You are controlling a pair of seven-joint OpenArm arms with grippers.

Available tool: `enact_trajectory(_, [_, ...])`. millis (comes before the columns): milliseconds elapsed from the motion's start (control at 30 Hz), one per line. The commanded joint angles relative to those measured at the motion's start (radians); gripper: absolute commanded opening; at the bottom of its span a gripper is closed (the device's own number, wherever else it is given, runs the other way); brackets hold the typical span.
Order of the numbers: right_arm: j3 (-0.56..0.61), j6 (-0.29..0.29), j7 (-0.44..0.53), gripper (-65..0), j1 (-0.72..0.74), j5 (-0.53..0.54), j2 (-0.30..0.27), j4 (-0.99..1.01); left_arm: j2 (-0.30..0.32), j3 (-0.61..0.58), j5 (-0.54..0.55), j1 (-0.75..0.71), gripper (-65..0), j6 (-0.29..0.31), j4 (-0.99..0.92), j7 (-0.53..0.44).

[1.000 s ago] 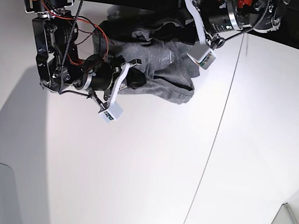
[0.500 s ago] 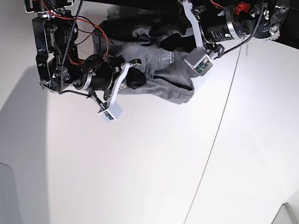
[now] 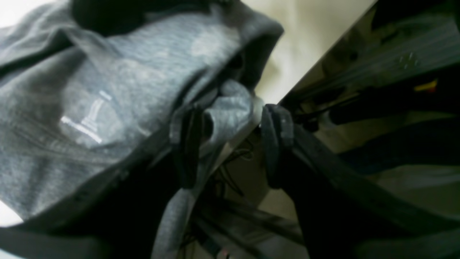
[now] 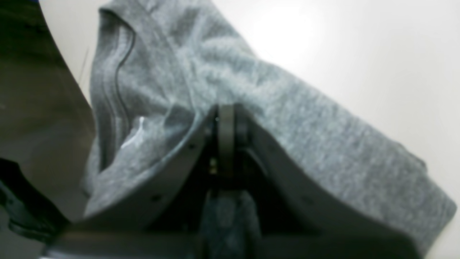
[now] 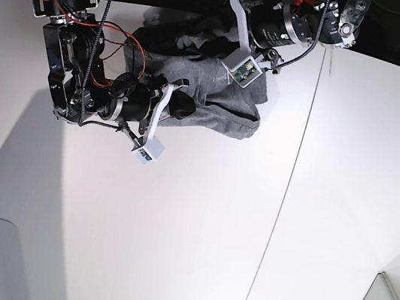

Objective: Layout the t-shirt on the table in an organized manner, then fold the t-shirt properly
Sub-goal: 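Hold the bundle with both grippers and fold it over once more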

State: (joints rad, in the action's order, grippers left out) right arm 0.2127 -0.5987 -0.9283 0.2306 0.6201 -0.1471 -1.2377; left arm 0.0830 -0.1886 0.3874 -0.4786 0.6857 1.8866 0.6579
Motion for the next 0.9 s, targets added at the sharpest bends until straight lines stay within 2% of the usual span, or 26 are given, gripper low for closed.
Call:
enact_trajectory(0, [-0.003, 0.002, 0.008, -65.0, 0.022, 0.009, -0.002, -0.012, -0.002, -0.008, 0.006, -0.001, -35.1, 0.012, 0.015, -0.031])
enact_trajectory(67, [-0.003, 0.002, 0.008, -65.0, 0.021, 0.009, -0.002, -0.012, -0.002, -0.014, -0.010, -0.001, -36.2, 0.012, 0.014, -0.043])
enact_trajectory(100, [-0.003, 0.002, 0.008, -65.0, 0.021, 0.008, -0.002, -0.012, -0.002, -0.014, -0.012, -0.001, -39.0, 0.005, 0.014, -0.048])
enact_trajectory(233, [-0.003, 0.004, 0.008, -65.0, 0.021, 0.008, -0.002, -0.012, -0.002, -0.014, -0.014, -0.001, -58.1, 0.006, 0.014, -0.049])
enact_trajectory(300, [-0.003, 0.004, 0.008, -65.0, 0.022, 0.008, -0.002, -0.012, -0.002, -0.014, -0.036, -0.001, -65.0, 0.006, 0.014, -0.049])
enact_trajectory(433, [-0.003, 0.004, 0.009, -65.0, 0.021, 0.003, -0.003, -0.012, 0.021, -0.014, -0.052, -0.001, -65.0, 0.012, 0.018, -0.024])
enact_trajectory(700, [-0.003, 0.004, 0.013, -65.0, 0.021, -0.042, -0.005, -0.012, 0.159, -0.013, -0.003, -0.009, -65.0, 0.012, 0.108, 0.027])
enact_trajectory(867, [-0.003, 0.004, 0.012, -65.0, 0.021, -0.053, -0.005, -0.012, 0.201, -0.007, -0.003, -0.010, -65.0, 0.012, 0.166, 0.046])
